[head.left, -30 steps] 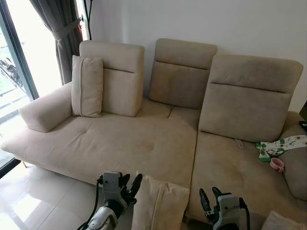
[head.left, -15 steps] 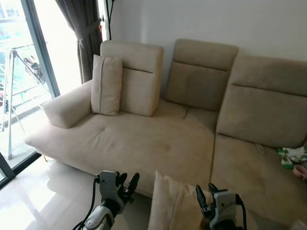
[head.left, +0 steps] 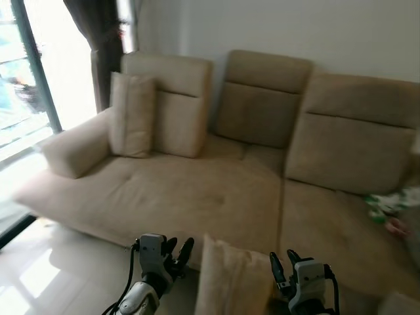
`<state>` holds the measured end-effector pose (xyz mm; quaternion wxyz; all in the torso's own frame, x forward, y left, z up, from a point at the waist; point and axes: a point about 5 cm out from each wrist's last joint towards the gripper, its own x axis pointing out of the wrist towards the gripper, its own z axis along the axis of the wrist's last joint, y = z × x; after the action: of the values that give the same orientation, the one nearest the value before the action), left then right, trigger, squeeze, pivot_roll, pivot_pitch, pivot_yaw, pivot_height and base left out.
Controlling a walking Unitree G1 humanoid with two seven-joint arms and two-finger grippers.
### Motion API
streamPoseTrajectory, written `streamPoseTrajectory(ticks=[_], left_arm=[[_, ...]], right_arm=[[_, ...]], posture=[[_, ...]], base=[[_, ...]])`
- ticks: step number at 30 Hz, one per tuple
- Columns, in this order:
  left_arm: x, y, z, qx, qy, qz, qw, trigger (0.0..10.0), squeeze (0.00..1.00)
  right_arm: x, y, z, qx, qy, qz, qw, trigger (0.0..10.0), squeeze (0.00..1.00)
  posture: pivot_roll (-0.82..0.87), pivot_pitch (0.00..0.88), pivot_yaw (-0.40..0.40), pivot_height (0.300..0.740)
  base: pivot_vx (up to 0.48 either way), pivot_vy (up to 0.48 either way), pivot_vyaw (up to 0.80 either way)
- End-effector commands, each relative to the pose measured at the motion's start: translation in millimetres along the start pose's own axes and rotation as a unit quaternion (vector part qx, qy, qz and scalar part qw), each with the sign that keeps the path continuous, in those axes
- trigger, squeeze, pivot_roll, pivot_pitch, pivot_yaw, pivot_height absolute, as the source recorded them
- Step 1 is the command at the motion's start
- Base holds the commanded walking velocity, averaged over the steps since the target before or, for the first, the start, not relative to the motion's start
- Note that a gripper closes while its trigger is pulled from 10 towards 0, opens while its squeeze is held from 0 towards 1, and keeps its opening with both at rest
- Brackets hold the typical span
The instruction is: Move the pillow to the sofa from floor
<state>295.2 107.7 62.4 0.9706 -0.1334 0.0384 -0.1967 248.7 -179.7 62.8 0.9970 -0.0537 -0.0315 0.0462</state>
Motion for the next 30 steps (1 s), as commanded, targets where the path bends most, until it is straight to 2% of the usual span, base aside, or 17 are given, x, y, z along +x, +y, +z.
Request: streamPoseTrajectory(ticks=[1,3,16,19,21,22,24,25,27,28,30], left_arm=[[0.7,-1.4,-2,-0.004,0.004,-0.002,1.0,10.0,0.0],[0.9,-1.7,-2,-0.004,0.004,-0.002,1.0,10.0,0.0],[0.9,-1.6,-4,-0.002,0.008,0.0,1.0,10.0,0.0],[-0.5,-0.6,-5,0.004,0.01,0.0,1.0,10.0,0.0],[-1.9,1.2,-2,0.024,0.001,0.006,1.0,10.0,0.0],[-1.9,1.2,-2,0.024,0.001,0.006,1.0,10.0,0.0],[-5.1,10.6,9,0.077,-0.024,0.039,0.996,10.0,0.0],[-5.1,10.6,9,0.077,-0.024,0.039,0.996,10.0,0.0],[-8.9,21.4,18,0.107,-0.044,0.077,0.99,10.0,0.0],[-8.9,21.4,18,0.107,-0.044,0.077,0.99,10.0,0.0],[-17.9,31.0,25,0.111,-0.054,0.102,0.987,10.0,0.0]], right_arm=[[-1.8,-2.0,-3,0.003,0.01,-0.006,1.0,10.0,0.0],[-1.7,-2.1,-3,0.003,0.01,-0.007,1.0,10.0,0.0],[0.2,-0.1,-1,-0.001,0.005,0.002,1.0,10.0,0.0],[0.7,1.4,2,-0.02,-0.004,0.019,1.0,10.0,0.0],[0.6,3.7,8,-0.06,-0.028,0.053,0.996,10.0,0.0],[0.6,3.7,8,-0.06,-0.028,0.053,0.996,10.0,0.0],[-1.7,6.4,14,-0.107,-0.051,0.101,0.988,10.0,0.0],[-1.7,6.4,14,-0.107,-0.051,0.101,0.988,10.0,0.0],[-3.7,5.3,15,-0.115,-0.053,0.123,0.984,10.0,0.0],[-3.7,5.3,15,-0.115,-0.053,0.123,0.984,10.0,0.0],[-7.7,-0.3,17,-0.106,-0.049,0.13,0.985,10.0,0.0]], posture=[[-0.02,0.0,-0.011,0.74],[-0.02,0.0,-0.011,0.74],[-0.02,0.0,-0.014,0.74],[-0.02,0.0,-0.013,0.74],[-0.01,0.0,-0.01,0.74],[-0.01,0.0,-0.01,0.74],[-0.01,0.0,-0.003,0.74],[-0.01,0.0,-0.003,0.74],[-0.01,0.0,-0.001,0.74],[-0.01,0.0,-0.001,0.74],[0.0,0.0,0.004,0.74]], base=[[0.0,0.0,-0.76],[0.0,0.0,-0.76],[0.0,0.0,0.0],[0.0,0.0,0.0],[0.0,0.0,0.0],[0.0,0.0,0.0],[0.0,0.0,0.0],[0.0,0.0,0.0],[0.0,0.0,0.0],[0.0,0.0,0.0],[0.0,0.0,0.0]])
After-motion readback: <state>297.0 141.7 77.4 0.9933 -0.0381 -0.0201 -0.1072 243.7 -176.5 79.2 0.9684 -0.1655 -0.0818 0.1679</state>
